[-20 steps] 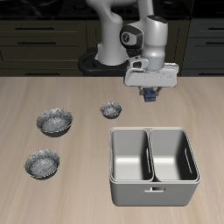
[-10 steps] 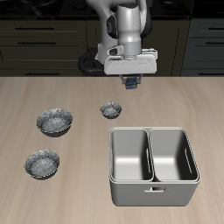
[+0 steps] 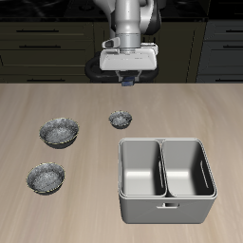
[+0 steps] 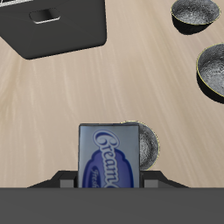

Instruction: Place the cream cheese in the largest bowl

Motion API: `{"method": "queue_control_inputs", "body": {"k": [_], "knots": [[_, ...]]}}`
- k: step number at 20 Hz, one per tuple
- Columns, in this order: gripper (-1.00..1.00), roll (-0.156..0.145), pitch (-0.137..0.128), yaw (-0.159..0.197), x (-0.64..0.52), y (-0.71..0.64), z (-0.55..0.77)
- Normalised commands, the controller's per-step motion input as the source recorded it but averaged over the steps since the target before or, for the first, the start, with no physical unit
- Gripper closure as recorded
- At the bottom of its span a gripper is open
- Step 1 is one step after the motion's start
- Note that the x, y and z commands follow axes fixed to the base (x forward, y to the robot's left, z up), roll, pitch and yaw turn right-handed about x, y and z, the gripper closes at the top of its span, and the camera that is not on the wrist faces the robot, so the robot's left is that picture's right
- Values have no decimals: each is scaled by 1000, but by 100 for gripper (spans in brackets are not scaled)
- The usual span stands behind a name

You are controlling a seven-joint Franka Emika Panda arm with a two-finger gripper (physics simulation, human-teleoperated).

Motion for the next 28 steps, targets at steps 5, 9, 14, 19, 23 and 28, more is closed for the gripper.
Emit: {"method": "queue_control_inputs", "body": {"k": [5, 9, 14, 19, 23, 28], "knots": [[100, -37, -14, 54, 170, -490, 296], [100, 15, 2, 14, 190, -531, 361], [100, -7, 17, -19, 228, -608, 276], [100, -55, 18, 18, 229, -544, 79], [100, -25, -10, -13, 231, -469, 104], [100, -33, 16, -11, 196, -348, 40]]}}
